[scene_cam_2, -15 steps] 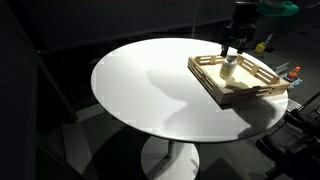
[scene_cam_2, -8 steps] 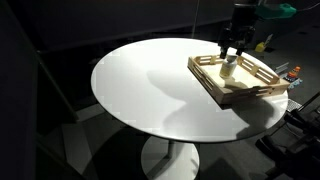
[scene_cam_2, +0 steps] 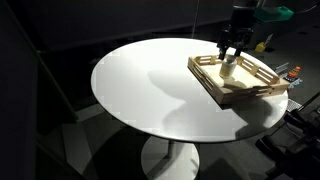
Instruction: Put the white lid on the white bottle.
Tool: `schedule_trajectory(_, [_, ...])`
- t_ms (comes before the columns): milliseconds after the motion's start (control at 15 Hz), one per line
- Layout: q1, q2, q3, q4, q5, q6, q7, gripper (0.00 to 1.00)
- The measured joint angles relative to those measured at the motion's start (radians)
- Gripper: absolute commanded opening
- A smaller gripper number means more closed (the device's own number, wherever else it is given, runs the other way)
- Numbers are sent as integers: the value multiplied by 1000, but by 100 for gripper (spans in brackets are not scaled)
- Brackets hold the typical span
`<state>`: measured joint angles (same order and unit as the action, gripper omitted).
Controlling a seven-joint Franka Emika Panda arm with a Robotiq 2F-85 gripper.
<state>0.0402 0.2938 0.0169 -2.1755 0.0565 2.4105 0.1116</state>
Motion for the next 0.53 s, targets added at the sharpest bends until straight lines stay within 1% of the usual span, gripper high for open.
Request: schedule_trajectory(533, [0, -11, 9, 0, 0, 8, -3, 100])
